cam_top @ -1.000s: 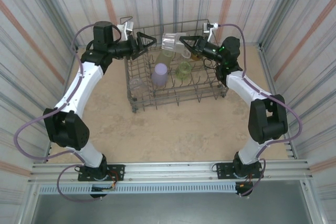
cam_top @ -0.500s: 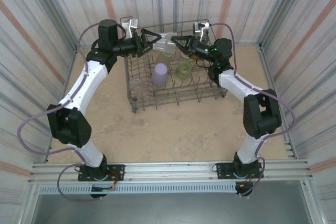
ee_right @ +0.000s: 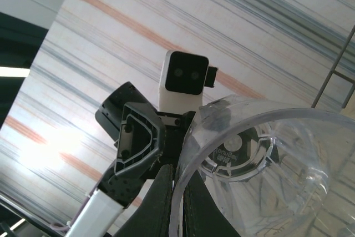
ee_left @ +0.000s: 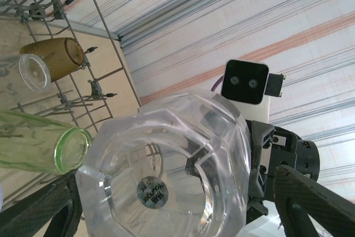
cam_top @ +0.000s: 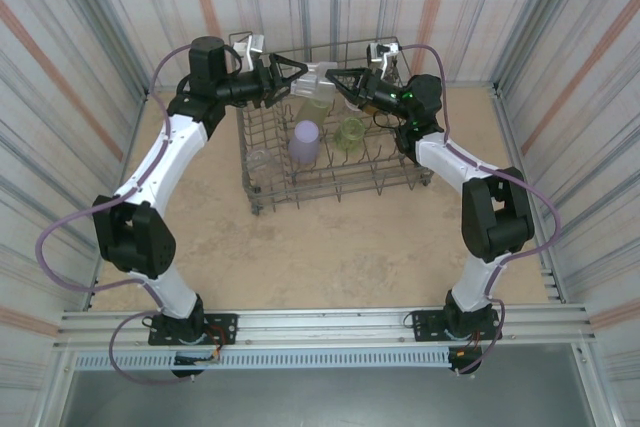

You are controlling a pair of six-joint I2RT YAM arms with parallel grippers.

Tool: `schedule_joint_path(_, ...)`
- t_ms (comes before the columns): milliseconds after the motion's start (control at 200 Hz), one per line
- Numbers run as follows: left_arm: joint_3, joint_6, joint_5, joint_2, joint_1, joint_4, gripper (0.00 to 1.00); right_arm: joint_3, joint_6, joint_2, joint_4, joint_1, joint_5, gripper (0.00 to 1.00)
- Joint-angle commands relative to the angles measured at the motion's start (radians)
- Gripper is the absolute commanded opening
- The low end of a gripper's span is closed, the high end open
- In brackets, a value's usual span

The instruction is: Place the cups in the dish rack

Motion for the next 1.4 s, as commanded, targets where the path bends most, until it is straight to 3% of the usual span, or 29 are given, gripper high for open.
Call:
schedule_joint_path(0, 0.041, -0.010, 0.036, 0.020, 0.000, 0.035, 0.89, 0.037, 0.009, -0.004, 0.074, 0.007, -0.030, 0.00)
schedule_joint_path(205, 0.040, -0.030, 0.044, 0.031, -0.005, 0.054, 0.89, 0.032, 0.032, 0.002, 0.125, 0.007, -0.038, 0.00)
schedule_joint_path(481, 0.043, -0.030, 0.070, 0.031, -0.010, 0.078, 0.55, 0.038, 0.040, 0.014, 0.129, 0.008, -0.039, 0.00)
schedule_joint_path(551, 0.041, -0.029, 0.074, 0.029, -0.010, 0.080, 0.45, 0.036, 0.041, 0.014, 0.129, 0.008, -0.038, 0.06)
schedule_joint_path(766, 0.044, -0.018, 0.080, 0.025, -0.010, 0.082, 0.33, 0.036, 0.031, 0.003, 0.107, 0.005, -0.040, 0.28)
schedule_joint_path(882, 0.049, -0.005, 0.076, 0.021, -0.009, 0.074, 0.31, 0.036, 0.026, -0.003, 0.098, 0.000, -0.039, 0.33)
schedule_joint_path(957, 0.057, 0.008, 0.072, 0.020, -0.008, 0.062, 0.30, 0.032, 0.018, -0.012, 0.081, -0.005, -0.038, 0.43)
schedule_joint_path(1137, 0.077, 0.038, 0.058, 0.013, 0.003, 0.025, 0.30, -0.009, -0.008, -0.053, 0.045, -0.032, -0.028, 0.46)
schedule_joint_path(1207, 0.091, 0.052, 0.048, 0.012, 0.011, 0.003, 0.30, -0.029, -0.030, -0.072, 0.004, -0.044, -0.023, 0.52)
schedule_joint_path(1393, 0.145, 0.129, 0.010, 0.009, 0.038, -0.102, 0.30, -0.080, -0.120, -0.138, -0.121, -0.071, -0.023, 0.54)
